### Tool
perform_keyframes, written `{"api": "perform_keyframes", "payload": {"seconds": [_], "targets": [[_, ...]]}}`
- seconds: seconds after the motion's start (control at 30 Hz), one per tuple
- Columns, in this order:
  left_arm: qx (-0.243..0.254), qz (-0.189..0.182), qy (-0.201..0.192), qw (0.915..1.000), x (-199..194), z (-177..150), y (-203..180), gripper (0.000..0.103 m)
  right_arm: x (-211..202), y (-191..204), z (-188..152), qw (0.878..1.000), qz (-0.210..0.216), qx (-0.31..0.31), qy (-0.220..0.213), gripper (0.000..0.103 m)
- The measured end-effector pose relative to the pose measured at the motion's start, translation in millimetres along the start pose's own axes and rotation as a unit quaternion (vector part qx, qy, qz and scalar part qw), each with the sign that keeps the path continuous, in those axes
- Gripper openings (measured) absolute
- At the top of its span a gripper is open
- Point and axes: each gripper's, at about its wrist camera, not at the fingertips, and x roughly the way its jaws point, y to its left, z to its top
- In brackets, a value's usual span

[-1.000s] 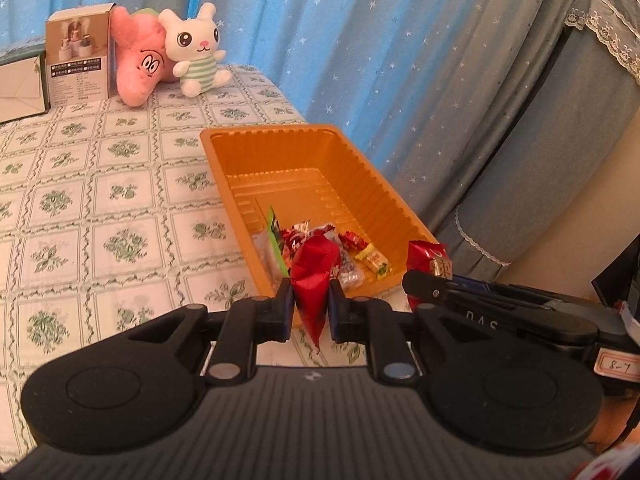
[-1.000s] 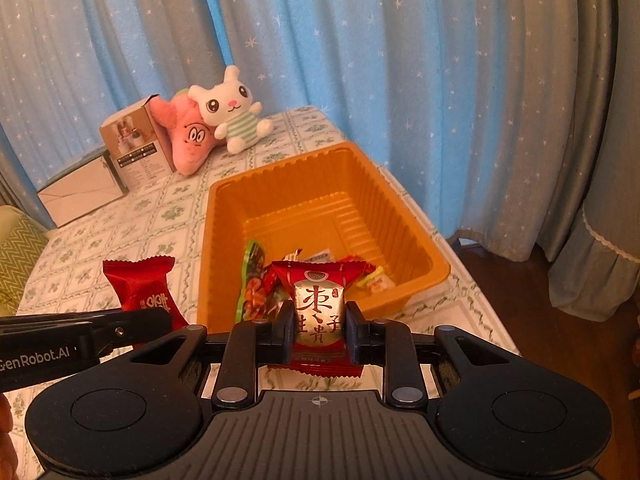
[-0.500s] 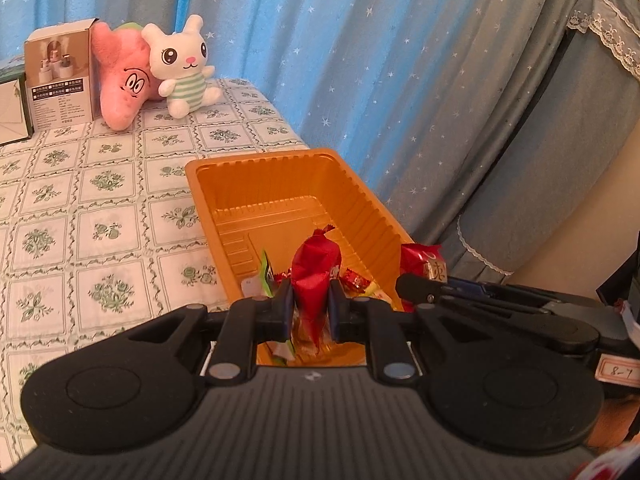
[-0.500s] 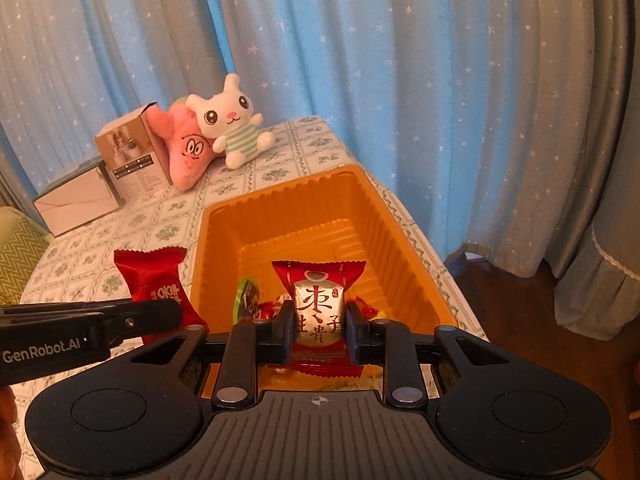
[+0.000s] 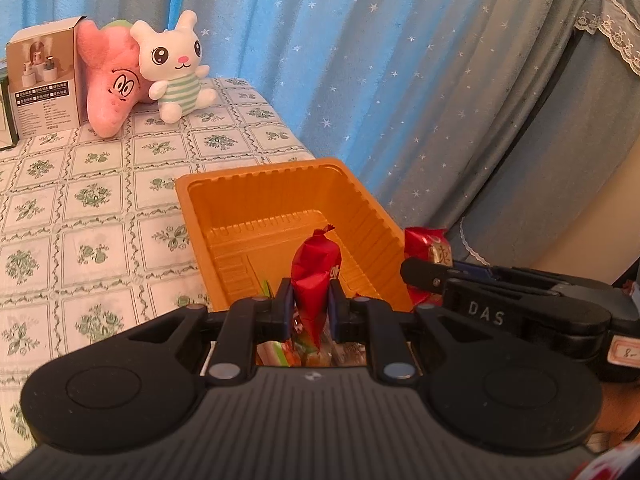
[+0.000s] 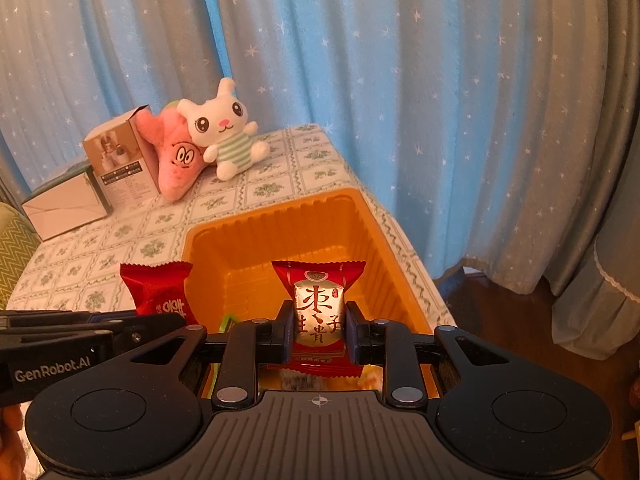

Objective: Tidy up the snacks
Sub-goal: 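Open both tools to drop the red candies into the orange tray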

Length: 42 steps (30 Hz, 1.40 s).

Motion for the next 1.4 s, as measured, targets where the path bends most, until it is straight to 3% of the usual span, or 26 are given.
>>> {"api": "perform_keyframes", "payload": {"seconds": [0.67,0.7,0.8,1.4], "targets": [[-0.003,0.014,-0.003,0.9999,47.5,39.6,25.0,0.016,49.2,0.5,42.5,1.0,0.002,-0.009,0.006,0.026],[-0.003,0.014,0.001,0.9999,50.2,40.2,25.9,0.019,50.3,0.7,42.6,1.0,0.002,-0.008,0.007,0.026],[-0.001,0.031,0.001,0.9995,52.1,39.6,28.4,0.04,51.2,0.7,39.7,1.0,0.002,-0.008,0.009,0.026],[0.003,0.052,0.002,0.9986,25.2,8.6,38.1,0.04,58.9,5.1,39.8,1.0,0.012,-0.006,0.024,0.026]]}}
